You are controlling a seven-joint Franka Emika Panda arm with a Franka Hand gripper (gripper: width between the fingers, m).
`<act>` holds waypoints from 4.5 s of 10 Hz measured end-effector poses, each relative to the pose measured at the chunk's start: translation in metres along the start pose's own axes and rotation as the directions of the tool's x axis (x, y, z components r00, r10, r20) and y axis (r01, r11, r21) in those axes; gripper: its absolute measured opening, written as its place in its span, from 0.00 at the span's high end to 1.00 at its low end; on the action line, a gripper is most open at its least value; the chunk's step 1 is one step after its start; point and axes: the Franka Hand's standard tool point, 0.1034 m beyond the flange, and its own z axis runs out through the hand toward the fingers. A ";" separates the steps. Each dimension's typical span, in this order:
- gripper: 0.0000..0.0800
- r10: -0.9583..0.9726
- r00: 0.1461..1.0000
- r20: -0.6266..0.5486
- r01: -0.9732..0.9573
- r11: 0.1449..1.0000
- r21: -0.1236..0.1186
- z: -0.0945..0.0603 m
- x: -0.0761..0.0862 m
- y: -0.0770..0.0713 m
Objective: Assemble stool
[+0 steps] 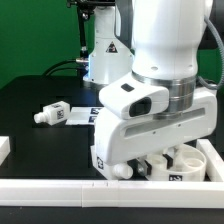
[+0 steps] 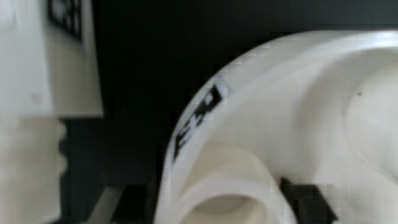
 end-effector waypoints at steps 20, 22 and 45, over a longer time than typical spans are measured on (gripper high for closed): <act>0.19 0.020 1.000 -0.013 -0.020 1.000 0.009 -0.037 -0.038 0.025; 0.19 -0.002 0.999 -0.032 0.001 1.000 -0.011 -0.022 -0.063 0.040; 0.59 -0.928 0.372 -0.004 0.908 0.365 -0.207 -0.033 -0.106 -0.071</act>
Offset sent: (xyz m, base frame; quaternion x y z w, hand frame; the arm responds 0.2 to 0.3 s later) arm 0.0299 0.0095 -0.0079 -0.0046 0.0340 0.0458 0.9984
